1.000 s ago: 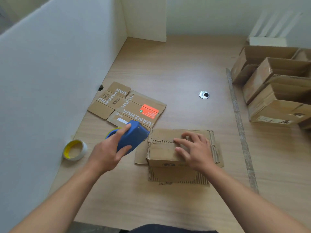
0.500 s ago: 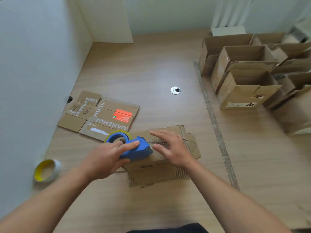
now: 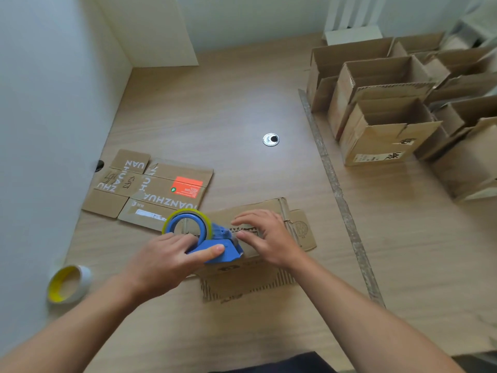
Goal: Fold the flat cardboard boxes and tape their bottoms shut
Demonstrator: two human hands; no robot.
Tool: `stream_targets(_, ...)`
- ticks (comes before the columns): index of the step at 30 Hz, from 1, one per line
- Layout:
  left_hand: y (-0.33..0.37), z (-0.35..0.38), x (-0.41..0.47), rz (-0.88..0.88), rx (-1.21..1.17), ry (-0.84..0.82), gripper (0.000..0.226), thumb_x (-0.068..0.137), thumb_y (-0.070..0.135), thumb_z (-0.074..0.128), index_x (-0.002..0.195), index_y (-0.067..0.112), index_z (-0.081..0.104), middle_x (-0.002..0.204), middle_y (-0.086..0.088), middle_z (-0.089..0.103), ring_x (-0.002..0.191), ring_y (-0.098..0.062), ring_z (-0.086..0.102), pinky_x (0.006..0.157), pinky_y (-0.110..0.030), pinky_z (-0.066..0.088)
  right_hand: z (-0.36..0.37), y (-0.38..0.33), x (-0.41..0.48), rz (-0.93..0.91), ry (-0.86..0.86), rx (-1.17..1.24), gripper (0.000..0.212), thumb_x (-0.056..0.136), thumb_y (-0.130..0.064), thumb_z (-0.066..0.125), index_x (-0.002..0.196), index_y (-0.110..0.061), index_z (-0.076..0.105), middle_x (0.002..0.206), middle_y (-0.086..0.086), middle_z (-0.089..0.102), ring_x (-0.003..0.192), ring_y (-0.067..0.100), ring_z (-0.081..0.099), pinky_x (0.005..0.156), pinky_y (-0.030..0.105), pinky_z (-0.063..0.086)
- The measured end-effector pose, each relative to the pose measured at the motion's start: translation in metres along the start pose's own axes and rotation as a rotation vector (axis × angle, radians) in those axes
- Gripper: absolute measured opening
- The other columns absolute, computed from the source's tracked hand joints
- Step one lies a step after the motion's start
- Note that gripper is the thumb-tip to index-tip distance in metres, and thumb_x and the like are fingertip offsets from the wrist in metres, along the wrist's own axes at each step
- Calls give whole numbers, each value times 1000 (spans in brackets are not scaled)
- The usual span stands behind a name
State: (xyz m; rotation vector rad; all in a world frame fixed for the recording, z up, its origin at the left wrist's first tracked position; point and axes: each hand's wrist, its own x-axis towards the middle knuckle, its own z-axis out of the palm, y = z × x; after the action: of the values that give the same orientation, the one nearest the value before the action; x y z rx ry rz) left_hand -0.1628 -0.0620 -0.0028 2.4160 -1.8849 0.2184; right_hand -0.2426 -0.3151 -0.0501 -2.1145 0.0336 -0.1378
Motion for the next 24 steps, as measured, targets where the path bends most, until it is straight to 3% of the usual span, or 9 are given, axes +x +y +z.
stream_targets(3, -2, -1, -2, 24, 76, 16, 79, 76, 1, 57, 144, 36, 38, 79, -4, 56, 59, -23, 48, 53, -30, 39, -2, -1, -2, 9, -39, 2, 44, 87, -59, 49, 125, -41, 64, 127, -18, 61, 124, 4, 47, 109, 37, 26)
stream_targets(9, 0, -13, 6, 63, 136, 0, 73, 80, -2, 42, 141, 38, 41, 76, -3, 54, 57, -22, 45, 52, -30, 38, -9, -7, -3, -26, -80, 29, 43, 89, -57, 48, 128, -44, 61, 128, -22, 58, 125, -4, 43, 110, 38, 23)
stream_targets(16, -5, -19, 15, 97, 135, -63, 74, 83, -1, 39, 145, 40, 38, 76, -3, 47, 55, -24, 43, 52, -32, 40, -10, -12, -1, -36, -52, 123, 33, 88, -55, 55, 108, -35, 72, 113, -27, 63, 118, -2, 51, 107, 50, 32)
stream_targets(20, -3, -20, 18, 67, 125, -95, 73, 81, 2, 38, 143, 40, 38, 75, -3, 46, 54, -24, 41, 51, -32, 40, -14, -26, 9, 26, -134, 44, 40, 81, -67, 51, 104, -40, 69, 111, -21, 66, 112, 0, 51, 107, 47, 34)
stream_targets(24, -5, -20, 18, 56, 113, -108, 71, 80, 4, 37, 142, 40, 37, 74, -2, 47, 54, -23, 41, 49, -30, 40, -28, -41, 30, 40, -294, 15, 18, 89, -42, 68, 101, -29, 73, 106, -11, 69, 104, 8, 59, 98, 38, 45)
